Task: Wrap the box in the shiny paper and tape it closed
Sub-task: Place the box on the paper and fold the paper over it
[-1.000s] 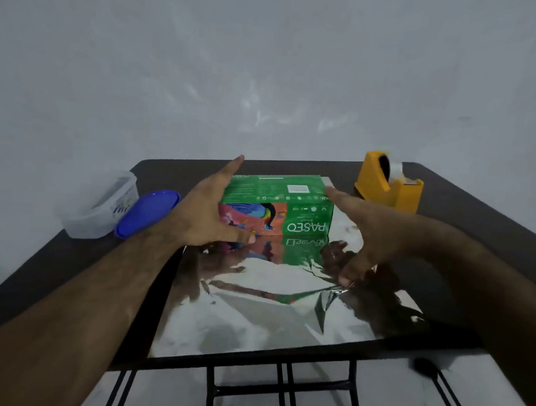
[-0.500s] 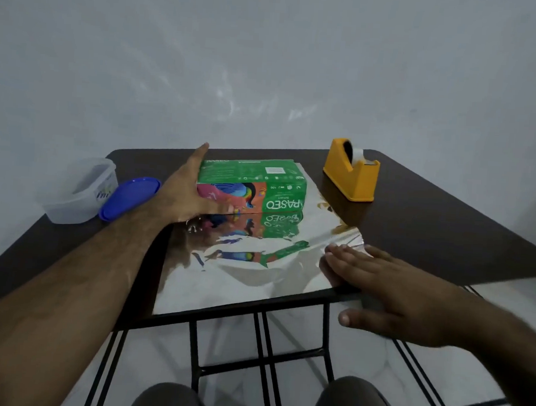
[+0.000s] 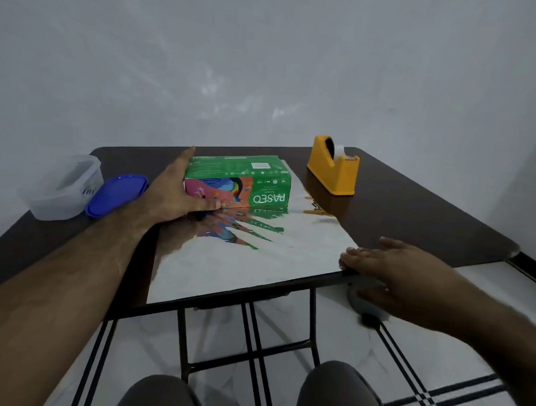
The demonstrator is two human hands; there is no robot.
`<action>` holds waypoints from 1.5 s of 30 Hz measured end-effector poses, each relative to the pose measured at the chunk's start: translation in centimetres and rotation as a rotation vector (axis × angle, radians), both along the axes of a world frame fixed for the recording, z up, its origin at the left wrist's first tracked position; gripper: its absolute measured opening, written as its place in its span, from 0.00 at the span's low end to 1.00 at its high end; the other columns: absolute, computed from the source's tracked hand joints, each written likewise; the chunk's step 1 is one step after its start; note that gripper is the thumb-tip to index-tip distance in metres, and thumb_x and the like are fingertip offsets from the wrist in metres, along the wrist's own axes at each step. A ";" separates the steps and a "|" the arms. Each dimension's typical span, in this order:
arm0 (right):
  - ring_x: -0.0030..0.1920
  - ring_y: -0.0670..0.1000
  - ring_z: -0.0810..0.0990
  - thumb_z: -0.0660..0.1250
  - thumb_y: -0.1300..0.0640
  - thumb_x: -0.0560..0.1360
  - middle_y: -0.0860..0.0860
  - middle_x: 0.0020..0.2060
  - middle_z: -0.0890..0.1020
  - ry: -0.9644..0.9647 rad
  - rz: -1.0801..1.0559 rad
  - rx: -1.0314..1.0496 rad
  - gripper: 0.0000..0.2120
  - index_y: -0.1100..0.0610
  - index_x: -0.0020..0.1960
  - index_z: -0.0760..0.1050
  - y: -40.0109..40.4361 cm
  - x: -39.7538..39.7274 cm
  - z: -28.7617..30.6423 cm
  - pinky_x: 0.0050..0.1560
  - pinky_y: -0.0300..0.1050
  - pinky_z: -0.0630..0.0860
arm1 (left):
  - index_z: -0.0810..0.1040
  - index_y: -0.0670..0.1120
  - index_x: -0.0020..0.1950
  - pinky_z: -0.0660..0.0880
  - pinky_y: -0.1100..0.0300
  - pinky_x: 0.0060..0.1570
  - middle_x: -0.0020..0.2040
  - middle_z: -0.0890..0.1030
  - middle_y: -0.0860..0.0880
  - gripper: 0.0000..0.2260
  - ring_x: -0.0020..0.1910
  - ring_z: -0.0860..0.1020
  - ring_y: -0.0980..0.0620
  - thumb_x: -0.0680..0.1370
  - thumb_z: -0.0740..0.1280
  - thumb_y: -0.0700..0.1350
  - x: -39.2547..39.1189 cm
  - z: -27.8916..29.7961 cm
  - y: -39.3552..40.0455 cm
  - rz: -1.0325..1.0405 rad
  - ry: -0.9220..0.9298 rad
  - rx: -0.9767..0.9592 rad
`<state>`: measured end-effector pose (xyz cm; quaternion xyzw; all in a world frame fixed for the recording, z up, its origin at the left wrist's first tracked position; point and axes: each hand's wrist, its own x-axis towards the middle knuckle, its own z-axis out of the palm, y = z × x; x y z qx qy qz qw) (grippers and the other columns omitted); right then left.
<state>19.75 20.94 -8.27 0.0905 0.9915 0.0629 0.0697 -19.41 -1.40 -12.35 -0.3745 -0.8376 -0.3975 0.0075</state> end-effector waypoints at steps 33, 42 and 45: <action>0.84 0.43 0.47 0.60 0.29 0.80 0.44 0.85 0.49 0.079 0.269 -0.024 0.44 0.45 0.86 0.46 -5.3 -4.8 -3.0 0.79 0.41 0.38 | 0.38 0.65 0.86 0.35 0.36 0.82 0.86 0.35 0.59 0.36 0.83 0.33 0.63 0.84 0.55 0.69 11.6 2.1 -10.9 -0.521 0.261 -0.875; 0.82 0.44 0.37 0.56 0.60 0.85 0.47 0.85 0.38 0.032 0.075 0.046 0.39 0.47 0.85 0.33 -2.2 -2.9 -3.8 0.78 0.44 0.37 | 0.35 0.62 0.86 0.33 0.38 0.81 0.86 0.35 0.58 0.40 0.83 0.33 0.61 0.83 0.56 0.71 14.1 1.3 -10.6 -0.491 0.336 -0.899; 0.82 0.43 0.37 0.56 0.53 0.87 0.45 0.83 0.36 -0.031 0.099 0.018 0.37 0.46 0.83 0.32 -1.8 -2.5 -3.1 0.79 0.46 0.37 | 0.35 0.62 0.85 0.34 0.37 0.82 0.86 0.35 0.59 0.38 0.83 0.33 0.62 0.84 0.55 0.69 14.1 1.6 -10.5 -0.489 0.301 -0.896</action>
